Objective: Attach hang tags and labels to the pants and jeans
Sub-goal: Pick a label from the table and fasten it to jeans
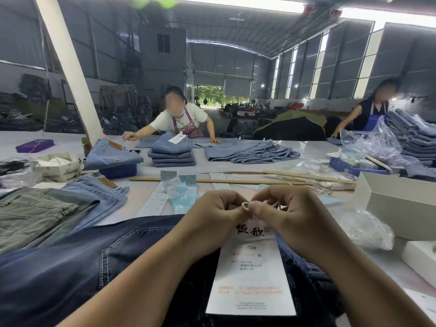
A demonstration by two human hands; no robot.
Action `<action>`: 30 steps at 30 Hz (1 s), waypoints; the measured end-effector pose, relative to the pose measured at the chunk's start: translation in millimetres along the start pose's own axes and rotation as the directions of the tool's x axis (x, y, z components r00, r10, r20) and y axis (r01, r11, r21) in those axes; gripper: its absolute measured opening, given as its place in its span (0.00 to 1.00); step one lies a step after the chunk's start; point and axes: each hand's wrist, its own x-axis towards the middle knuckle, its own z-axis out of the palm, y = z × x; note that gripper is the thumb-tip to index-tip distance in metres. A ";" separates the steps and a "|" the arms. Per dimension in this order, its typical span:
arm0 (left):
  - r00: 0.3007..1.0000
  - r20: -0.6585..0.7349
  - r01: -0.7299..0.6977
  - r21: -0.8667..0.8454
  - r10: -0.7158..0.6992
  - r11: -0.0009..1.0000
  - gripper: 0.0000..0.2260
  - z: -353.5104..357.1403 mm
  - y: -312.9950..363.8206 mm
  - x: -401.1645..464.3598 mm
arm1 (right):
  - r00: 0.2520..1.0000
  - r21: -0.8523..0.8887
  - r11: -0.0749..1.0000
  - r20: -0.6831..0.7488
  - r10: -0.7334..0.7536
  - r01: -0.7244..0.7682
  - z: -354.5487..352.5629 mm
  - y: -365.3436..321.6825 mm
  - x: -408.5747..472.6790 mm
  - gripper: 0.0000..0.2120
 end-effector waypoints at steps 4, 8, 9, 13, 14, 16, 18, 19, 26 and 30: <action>1.000 -0.001 0.001 -0.009 -0.001 1.000 0.09 -0.1 1.3 -0.6 | 0.997 -0.027 1.000 0.070 -0.012 0.014 -4.8 5.2 0.6 0.03; 1.000 0.000 0.003 0.011 -0.003 1.000 0.08 -0.8 1.8 -0.5 | 0.995 -0.043 0.999 0.098 -0.019 0.024 -3.8 8.6 -0.9 0.03; 1.000 0.002 0.010 0.006 -0.010 1.000 0.08 -0.7 2.2 -0.7 | 0.995 -0.045 0.999 0.094 -0.024 0.028 -3.3 8.9 -2.0 0.02; 0.999 0.013 0.029 -0.017 -0.029 0.999 0.07 -0.3 3.9 -1.0 | 0.993 -0.040 0.998 0.113 -0.046 0.051 -3.2 6.6 -6.0 0.04; 0.999 0.017 0.027 -0.020 -0.027 0.999 0.07 0.0 4.0 -0.9 | 0.991 -0.065 0.996 0.120 -0.056 0.064 -3.1 5.9 -6.3 0.07; 0.999 0.022 0.036 -0.032 -0.035 0.999 0.07 -0.5 4.4 -0.7 | 0.990 -0.125 0.989 0.121 -0.066 0.082 -2.2 5.3 -5.6 0.11; 0.997 0.028 0.067 -0.059 -0.065 0.996 0.07 -1.8 4.1 -0.6 | 0.991 -0.134 0.987 0.111 -0.071 0.086 -0.8 6.5 -3.7 0.12; 0.996 0.033 0.088 -0.079 -0.085 0.993 0.06 -2.5 4.0 -0.5 | 0.991 -0.124 0.989 0.111 -0.071 0.085 0.0 7.6 -2.7 0.11; 0.992 0.034 0.124 -0.158 -0.120 0.980 0.07 -2.5 3.2 0.1 | 0.991 -0.095 0.992 0.114 -0.071 0.081 2.4 12.8 -1.2 0.05; 0.992 -0.017 0.122 -0.172 -0.127 0.977 0.04 -2.0 3.1 -0.1 | 0.996 -0.084 0.992 -0.005 -0.090 0.089 4.5 12.5 -2.6 0.10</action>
